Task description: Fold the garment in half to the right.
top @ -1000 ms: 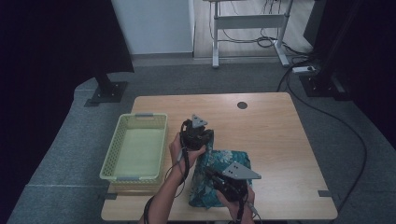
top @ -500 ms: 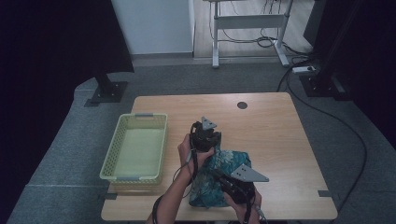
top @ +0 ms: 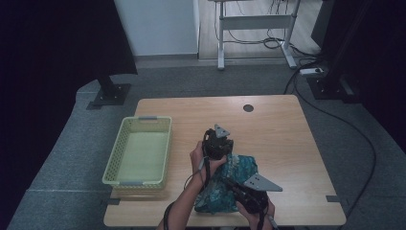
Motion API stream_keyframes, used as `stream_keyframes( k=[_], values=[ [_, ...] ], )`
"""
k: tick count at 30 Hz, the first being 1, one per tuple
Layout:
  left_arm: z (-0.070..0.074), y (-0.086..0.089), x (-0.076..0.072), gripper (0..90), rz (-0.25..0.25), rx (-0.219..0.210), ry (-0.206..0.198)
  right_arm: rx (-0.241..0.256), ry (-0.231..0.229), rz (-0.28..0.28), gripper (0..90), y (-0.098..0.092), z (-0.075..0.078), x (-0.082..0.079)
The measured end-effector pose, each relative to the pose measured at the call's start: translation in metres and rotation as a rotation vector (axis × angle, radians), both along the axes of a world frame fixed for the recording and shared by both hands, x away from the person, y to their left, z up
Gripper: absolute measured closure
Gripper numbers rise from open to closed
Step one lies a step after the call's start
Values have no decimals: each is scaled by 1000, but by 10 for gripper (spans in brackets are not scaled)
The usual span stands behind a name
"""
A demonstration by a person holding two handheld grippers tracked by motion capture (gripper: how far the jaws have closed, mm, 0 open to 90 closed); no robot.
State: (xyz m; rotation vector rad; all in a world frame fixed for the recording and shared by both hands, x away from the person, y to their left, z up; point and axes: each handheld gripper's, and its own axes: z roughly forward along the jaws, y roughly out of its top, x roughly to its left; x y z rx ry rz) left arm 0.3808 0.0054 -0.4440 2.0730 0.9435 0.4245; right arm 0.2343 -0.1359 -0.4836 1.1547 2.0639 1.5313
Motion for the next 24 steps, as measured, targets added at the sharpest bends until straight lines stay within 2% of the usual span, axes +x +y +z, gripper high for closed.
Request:
stream_keyframes(
  k=[16, 24],
  values=[
    [-20, -23, -1, 845, -27, 27, 17, -10, 44, -34, 852, -16, -21, -4],
    [-32, -36, -4, 836, -49, 33, 37, -48, 60, -43, 850, -23, -28, -6]
  ],
)
